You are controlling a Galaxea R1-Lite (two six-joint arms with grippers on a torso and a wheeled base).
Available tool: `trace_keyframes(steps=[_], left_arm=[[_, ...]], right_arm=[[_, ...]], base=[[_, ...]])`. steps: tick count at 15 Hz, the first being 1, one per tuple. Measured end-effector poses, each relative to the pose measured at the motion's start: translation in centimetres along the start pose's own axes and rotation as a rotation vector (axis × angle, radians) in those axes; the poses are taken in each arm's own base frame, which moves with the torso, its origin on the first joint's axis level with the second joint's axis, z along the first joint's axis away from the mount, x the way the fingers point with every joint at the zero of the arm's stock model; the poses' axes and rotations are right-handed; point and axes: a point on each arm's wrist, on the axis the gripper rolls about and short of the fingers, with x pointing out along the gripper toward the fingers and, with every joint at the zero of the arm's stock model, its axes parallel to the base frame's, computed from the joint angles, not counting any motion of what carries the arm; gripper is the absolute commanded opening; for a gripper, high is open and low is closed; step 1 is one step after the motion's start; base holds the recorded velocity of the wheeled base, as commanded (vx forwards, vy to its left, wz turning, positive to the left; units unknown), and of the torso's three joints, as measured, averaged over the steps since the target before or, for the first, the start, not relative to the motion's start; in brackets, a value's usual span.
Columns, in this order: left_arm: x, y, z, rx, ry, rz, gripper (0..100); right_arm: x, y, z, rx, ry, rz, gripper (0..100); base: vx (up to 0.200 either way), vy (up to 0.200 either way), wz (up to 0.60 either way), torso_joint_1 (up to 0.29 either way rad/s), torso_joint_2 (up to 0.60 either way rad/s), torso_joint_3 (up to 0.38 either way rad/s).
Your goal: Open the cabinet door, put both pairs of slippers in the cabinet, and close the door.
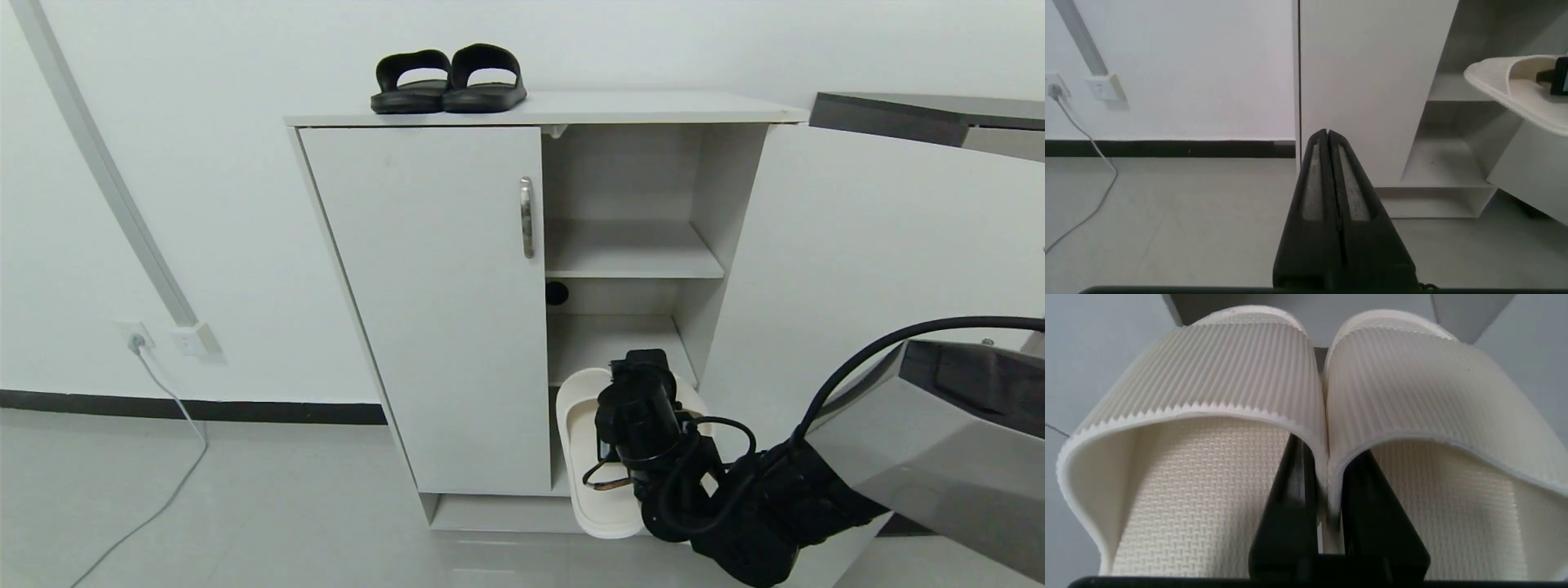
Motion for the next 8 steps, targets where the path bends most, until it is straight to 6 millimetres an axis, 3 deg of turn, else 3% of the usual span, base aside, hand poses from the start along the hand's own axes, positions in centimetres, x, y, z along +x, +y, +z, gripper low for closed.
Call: trace_keyframes(steps=[5,8], left_arm=[[0.0,0.0,0.0,0.001,0.000,0.000,0],[0.0,0.0,0.0,0.002,0.000,-0.001,0]], right_arm=[[1.2,0.1,-0.6,0.008,0.005,-0.017,0],[1.7,0.4,-0.7,0.020,-0.008,-0.016,0]], base=[[0.000,0.000,0.00,0.000,0.00,0.000],[0.000,0.000,0.00,0.002,0.00,-0.129]])
